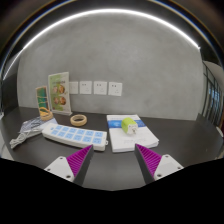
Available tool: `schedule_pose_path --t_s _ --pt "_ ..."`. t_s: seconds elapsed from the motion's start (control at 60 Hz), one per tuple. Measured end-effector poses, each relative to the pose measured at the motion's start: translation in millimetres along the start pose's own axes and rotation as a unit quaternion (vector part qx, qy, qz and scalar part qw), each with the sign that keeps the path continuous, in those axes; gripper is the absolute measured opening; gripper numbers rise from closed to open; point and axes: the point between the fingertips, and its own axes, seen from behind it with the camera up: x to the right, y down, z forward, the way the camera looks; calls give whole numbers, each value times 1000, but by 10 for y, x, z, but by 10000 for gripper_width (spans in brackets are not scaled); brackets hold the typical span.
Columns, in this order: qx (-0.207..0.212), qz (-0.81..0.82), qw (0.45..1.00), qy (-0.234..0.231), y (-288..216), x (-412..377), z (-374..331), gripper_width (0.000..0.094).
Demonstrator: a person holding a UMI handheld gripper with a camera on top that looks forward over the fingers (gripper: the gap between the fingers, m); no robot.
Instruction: Unplug charger
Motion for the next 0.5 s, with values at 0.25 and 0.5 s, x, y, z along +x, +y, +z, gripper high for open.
schedule_pose_path --t_s 0.25,0.5 --pt "-18 1 1000 11 399 -477 -971 841" --pt "-9 -22 998 55 532 188 -1341 842"
